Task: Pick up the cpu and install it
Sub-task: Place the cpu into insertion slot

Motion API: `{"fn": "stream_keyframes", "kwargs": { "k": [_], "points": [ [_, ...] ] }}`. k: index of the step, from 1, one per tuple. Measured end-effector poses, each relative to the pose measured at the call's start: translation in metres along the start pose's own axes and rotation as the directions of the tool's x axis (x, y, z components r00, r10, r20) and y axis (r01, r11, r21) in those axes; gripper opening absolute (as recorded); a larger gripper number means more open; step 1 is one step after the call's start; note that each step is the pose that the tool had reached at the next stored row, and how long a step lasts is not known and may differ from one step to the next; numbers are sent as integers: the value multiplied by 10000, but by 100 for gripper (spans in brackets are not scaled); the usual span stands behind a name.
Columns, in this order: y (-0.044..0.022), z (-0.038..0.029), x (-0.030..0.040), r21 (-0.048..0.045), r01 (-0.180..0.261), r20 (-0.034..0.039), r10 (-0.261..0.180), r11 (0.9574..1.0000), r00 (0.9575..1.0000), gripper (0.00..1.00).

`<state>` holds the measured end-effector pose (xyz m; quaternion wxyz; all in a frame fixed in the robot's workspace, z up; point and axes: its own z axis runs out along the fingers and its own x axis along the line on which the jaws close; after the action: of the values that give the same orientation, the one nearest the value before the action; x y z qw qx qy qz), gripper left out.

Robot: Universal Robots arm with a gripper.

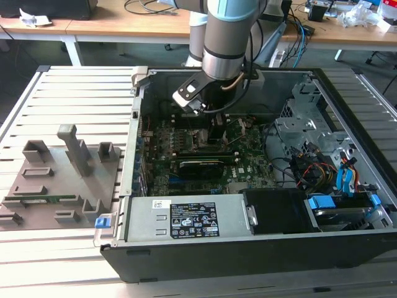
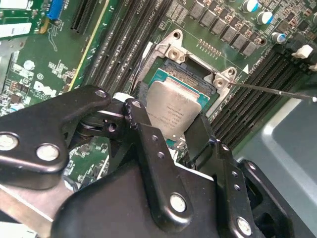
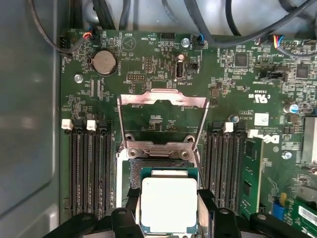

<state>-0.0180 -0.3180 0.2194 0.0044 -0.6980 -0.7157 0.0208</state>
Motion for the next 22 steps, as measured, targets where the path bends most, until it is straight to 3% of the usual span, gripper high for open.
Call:
{"fn": "stream_keyframes", "kwargs": {
  "k": [6,14,22],
  "points": [
    [-3,58,40,0,0,-1,0,10000,10000,55],
    [-10,194,73,1,0,1,0,10000,10000,55],
    [-8,226,89,-4,1,-7,-1,10000,10000,55]
  ]
}}
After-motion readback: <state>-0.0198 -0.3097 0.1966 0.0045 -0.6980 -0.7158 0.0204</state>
